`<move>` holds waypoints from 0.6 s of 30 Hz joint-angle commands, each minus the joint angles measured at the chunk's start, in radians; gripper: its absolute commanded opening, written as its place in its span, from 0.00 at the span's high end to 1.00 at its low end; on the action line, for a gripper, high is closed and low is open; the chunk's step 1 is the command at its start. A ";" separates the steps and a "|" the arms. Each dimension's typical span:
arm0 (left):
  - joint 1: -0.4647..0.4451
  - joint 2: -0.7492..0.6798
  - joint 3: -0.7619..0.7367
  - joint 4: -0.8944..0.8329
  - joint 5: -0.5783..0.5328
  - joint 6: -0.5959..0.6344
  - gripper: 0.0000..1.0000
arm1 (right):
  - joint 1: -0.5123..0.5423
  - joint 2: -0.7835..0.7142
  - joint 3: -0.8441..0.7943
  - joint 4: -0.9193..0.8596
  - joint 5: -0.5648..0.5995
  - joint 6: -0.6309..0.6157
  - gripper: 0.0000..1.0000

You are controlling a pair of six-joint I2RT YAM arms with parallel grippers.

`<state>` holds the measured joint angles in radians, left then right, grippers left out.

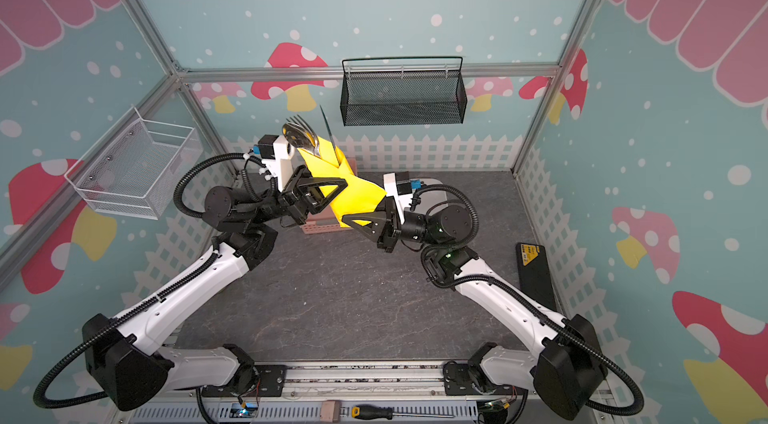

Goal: Place the utensils on the paper napkin and roll it up

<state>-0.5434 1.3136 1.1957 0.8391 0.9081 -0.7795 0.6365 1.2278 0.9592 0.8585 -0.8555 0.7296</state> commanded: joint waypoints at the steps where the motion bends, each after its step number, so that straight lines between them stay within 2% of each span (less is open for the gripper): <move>1: -0.008 0.004 0.033 -0.055 0.064 0.003 1.00 | -0.003 -0.037 0.012 -0.011 0.087 -0.040 0.90; 4: -0.007 0.006 0.044 -0.078 0.076 0.006 1.00 | -0.003 -0.054 0.005 -0.041 0.105 -0.058 0.81; 6: -0.004 0.004 0.052 -0.101 0.080 0.009 1.00 | -0.003 -0.074 -0.003 -0.061 0.121 -0.071 0.70; 11: -0.003 -0.002 0.067 -0.158 0.093 0.031 1.00 | -0.003 -0.129 -0.008 -0.152 0.189 -0.120 0.62; 16: -0.001 -0.013 0.067 -0.219 0.089 0.068 1.00 | -0.004 -0.201 -0.023 -0.253 0.305 -0.171 0.64; 18: 0.002 -0.021 0.061 -0.231 0.081 0.078 1.00 | -0.004 -0.222 -0.026 -0.274 0.321 -0.183 0.69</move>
<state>-0.5446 1.3186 1.2182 0.6243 0.9844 -0.7380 0.6353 1.0355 0.9516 0.6415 -0.6056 0.5930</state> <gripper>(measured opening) 0.124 0.321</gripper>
